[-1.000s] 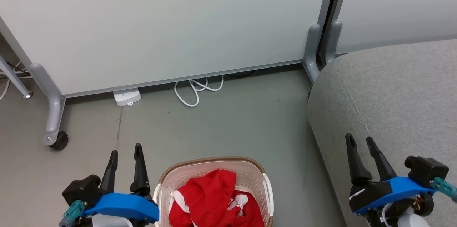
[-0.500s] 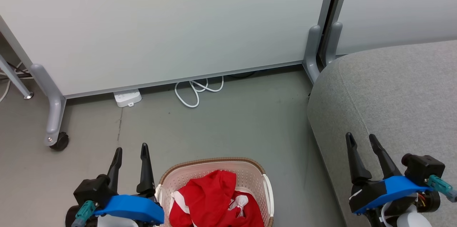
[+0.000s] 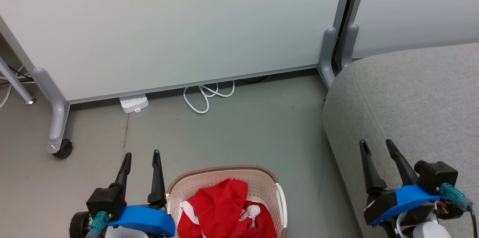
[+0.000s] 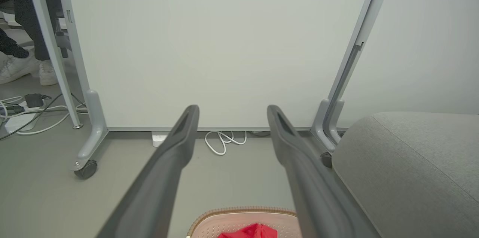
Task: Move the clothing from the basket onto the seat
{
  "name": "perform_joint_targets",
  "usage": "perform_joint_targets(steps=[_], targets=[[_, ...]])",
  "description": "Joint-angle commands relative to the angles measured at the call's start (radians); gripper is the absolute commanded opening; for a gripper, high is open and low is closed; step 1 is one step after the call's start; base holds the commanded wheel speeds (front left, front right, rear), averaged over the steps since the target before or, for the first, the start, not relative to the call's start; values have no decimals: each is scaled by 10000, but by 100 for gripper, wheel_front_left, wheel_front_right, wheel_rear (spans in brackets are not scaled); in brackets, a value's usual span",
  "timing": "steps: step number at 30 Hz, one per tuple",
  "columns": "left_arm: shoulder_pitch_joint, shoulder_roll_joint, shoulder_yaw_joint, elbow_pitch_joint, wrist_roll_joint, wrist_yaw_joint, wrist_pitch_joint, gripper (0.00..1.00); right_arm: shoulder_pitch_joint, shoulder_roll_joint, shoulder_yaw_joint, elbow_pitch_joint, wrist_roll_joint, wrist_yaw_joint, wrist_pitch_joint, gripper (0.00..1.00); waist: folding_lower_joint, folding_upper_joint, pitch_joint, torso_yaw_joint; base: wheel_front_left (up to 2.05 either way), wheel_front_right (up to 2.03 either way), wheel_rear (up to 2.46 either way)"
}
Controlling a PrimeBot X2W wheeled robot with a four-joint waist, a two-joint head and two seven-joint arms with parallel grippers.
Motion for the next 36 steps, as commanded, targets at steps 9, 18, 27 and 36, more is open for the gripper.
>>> perform_joint_targets(steps=[9, 18, 27, 36], targets=[[-72, 27, -176, -21, 693, 161, -222, 100, -194, -77, 62, -58, -827, 23, -209, 100, 0, -1, -24, -2, 0, 0, 0], [-83, 26, -249, -4, 722, 221, -271, 100, -198, -77, 30, -72, -967, 16, -191, 100, 0, -1, -20, 9, 0, 0, 0], [-100, 26, -223, -18, 701, 237, -269, 100, -245, -74, 73, -104, -854, 16, -177, 100, 0, -1, 88, 3, 0, 0, 0], [-510, 62, -118, 46, 828, 93, -260, 100, -970, -71, 503, -480, -788, 16, -263, 100, 0, -1, 1539, -578, 0, 0, 0]])
